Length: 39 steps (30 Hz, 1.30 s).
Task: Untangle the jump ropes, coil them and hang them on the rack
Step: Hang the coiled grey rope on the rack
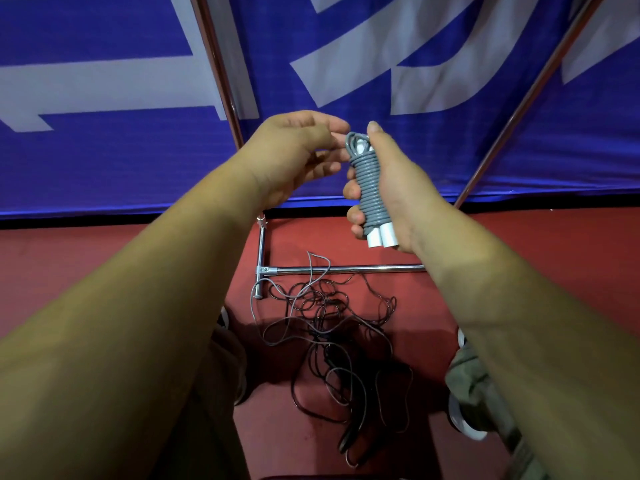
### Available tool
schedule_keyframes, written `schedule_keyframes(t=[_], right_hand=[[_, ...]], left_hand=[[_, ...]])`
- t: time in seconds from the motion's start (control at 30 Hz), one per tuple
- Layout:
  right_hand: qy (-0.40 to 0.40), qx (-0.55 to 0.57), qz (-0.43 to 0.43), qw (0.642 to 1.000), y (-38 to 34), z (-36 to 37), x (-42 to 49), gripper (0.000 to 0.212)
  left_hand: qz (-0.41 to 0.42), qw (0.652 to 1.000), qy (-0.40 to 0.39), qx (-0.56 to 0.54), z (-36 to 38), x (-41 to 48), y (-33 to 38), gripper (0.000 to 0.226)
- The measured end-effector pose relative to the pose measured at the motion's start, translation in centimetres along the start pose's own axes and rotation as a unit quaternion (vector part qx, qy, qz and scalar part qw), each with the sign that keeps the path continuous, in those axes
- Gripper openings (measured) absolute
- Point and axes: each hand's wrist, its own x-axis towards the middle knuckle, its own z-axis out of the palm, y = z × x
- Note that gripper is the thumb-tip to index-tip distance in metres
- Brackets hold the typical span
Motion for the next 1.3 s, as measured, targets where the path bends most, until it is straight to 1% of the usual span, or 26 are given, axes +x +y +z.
schedule_keyframes(t=[0.17, 0.27, 0.4, 0.53, 0.6, 0.67, 0.73, 0.77, 0.83, 0.9, 1.0, 1.07, 1.13, 1.2, 1.23, 1.27, 1.3], right_hand=[[-0.042, 0.025, 0.032, 0.998, -0.1, -0.4, -0.3, 0.063], [-0.071, 0.036, 0.035, 0.996, -0.1, -0.6, -0.3, 0.063], [-0.091, 0.033, 0.040, 0.994, -0.1, -0.7, -0.1, 0.066], [-0.093, -0.001, 0.042, 0.995, 0.2, -0.7, 0.3, 0.069], [-0.097, 0.004, 0.036, 0.995, 0.4, -0.6, 0.5, 0.069], [-0.097, 0.002, 0.027, 0.995, 0.5, -0.4, 0.6, 0.071], [-0.084, -0.019, 0.016, 0.996, 0.6, -0.3, 0.9, 0.072], [-0.072, -0.032, 0.008, 0.997, 0.6, -0.2, 1.0, 0.072], [-0.030, -0.063, -0.019, 0.997, 0.8, 0.0, 1.2, 0.068], [0.008, -0.100, -0.070, 0.992, 1.1, 0.3, 1.3, 0.054], [0.028, -0.126, -0.135, 0.982, 1.7, 0.3, 1.5, 0.034], [0.005, -0.132, -0.149, 0.980, 1.8, 0.1, 1.6, 0.030], [-0.005, -0.164, -0.167, 0.972, 1.5, -0.3, 1.6, 0.036], [0.036, -0.242, -0.204, 0.948, 1.2, -0.7, 1.6, 0.037], [0.068, -0.287, -0.222, 0.930, 1.2, -1.0, 1.7, 0.035], [0.100, -0.329, -0.234, 0.909, 1.2, -1.3, 1.8, 0.034], [0.130, -0.373, -0.238, 0.887, 1.4, -1.7, 2.0, 0.032]], left_hand=[[0.021, 0.997, -0.032, 0.060, -0.1, -0.2, -0.4, 0.029], [0.029, 0.998, -0.026, 0.053, 0.0, -0.1, -0.6, 0.030], [0.003, 0.999, -0.024, 0.021, 0.0, -0.1, -0.8, 0.028], [-0.030, 0.998, -0.022, 0.059, 0.0, -0.2, -0.9, 0.032], [-0.034, 0.996, -0.031, 0.079, 0.0, -0.3, -0.9, 0.026], [-0.039, 0.996, -0.039, 0.074, 0.1, -0.4, -0.7, 0.015], [-0.049, 0.996, -0.029, 0.071, 0.4, -0.4, -0.5, 0.008], [-0.052, 0.995, -0.015, 0.084, 0.6, -0.4, -0.3, 0.010], [-0.050, 0.987, 0.016, 0.150, 0.8, -0.3, -0.1, 0.015], [-0.053, 0.973, 0.045, 0.219, 1.0, -0.3, 0.2, 0.008], [-0.048, 0.954, 0.071, 0.287, 0.8, 0.1, 0.1, 0.016], [-0.046, 0.956, 0.084, 0.276, 0.5, 0.4, 0.0, 0.022], [-0.056, 0.969, 0.083, 0.224, 0.4, 0.3, 0.1, 0.020], [-0.043, 0.972, 0.080, 0.218, 0.4, 0.1, 0.4, 0.014], [-0.022, 0.967, 0.079, 0.242, 0.4, -0.1, 0.6, 0.010], [0.009, 0.956, 0.075, 0.283, 0.5, -0.3, 0.8, 0.008], [0.044, 0.937, 0.062, 0.340, 0.6, -0.5, 1.0, 0.007]])
